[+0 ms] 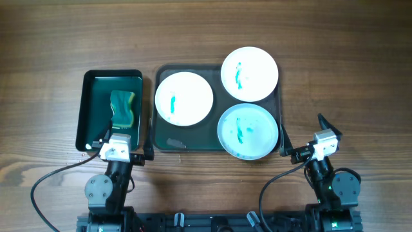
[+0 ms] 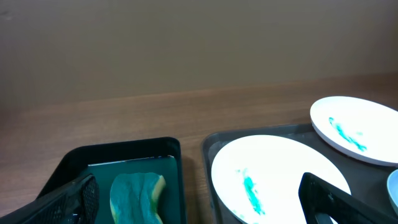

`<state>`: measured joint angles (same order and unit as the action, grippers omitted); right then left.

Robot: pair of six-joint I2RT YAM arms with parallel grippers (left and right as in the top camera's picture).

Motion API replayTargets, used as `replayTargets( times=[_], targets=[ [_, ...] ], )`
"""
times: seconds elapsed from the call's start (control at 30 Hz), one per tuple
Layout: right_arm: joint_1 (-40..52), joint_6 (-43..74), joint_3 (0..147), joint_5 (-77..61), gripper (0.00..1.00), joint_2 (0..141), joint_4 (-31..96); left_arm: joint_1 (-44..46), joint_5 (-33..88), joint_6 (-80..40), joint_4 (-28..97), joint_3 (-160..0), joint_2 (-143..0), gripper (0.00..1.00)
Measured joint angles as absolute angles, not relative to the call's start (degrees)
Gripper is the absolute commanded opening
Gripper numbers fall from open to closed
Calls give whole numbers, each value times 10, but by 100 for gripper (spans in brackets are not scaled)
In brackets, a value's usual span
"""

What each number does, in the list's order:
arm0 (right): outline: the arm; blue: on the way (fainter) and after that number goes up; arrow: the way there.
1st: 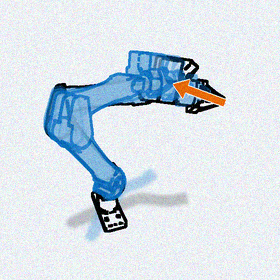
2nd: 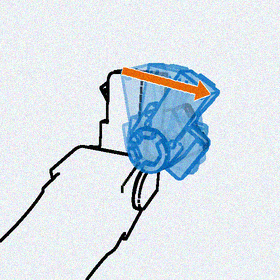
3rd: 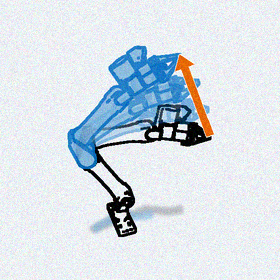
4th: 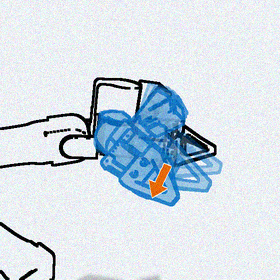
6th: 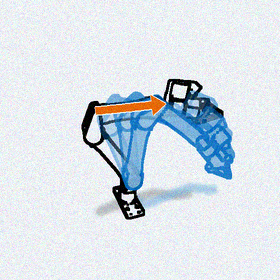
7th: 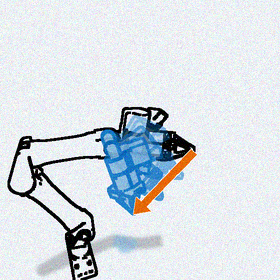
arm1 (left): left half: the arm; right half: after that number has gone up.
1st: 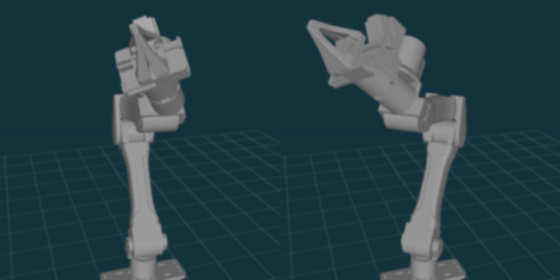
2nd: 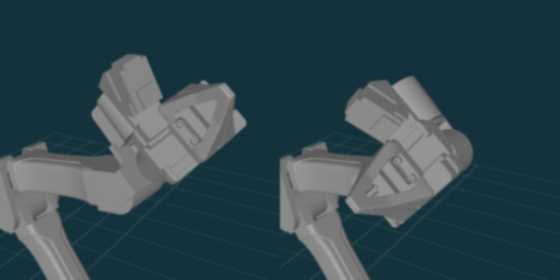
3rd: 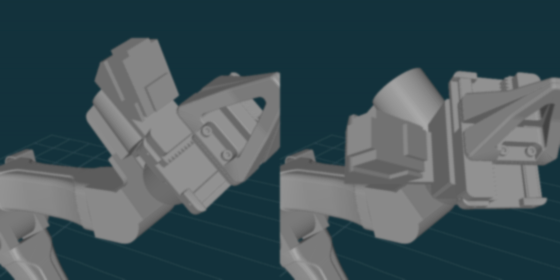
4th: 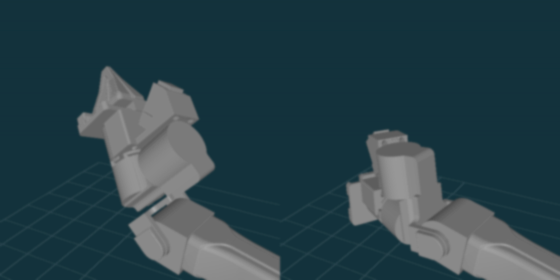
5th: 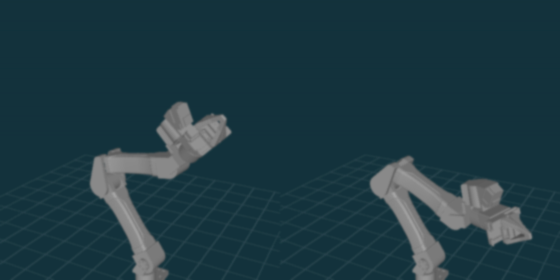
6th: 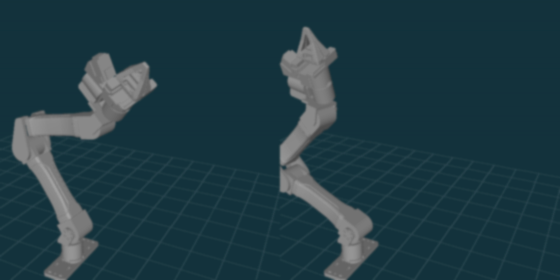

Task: Clean dirty plates on tray and stack at the side
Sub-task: 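Raise both arms from rest toward the trays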

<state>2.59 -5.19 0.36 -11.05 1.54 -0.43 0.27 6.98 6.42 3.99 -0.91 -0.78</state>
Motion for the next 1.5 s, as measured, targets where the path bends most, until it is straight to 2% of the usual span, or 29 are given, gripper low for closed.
replayTargets(
  times=[1.03,1.2,1.33,1.5],
  targets=[
    [26,-52,4,-110,100,15,-3,3,85,64,38,-9,-8,100],
    [26,-52,26,-110,100,17,52,3,78,53,45,-14,-13,100],
    [26,-49,108,-110,99,56,120,3,71,46,103,-101,-60,100],
    [26,-45,274,-111,100,208,234,3,67,39,263,-306,-202,100]
  ],
)
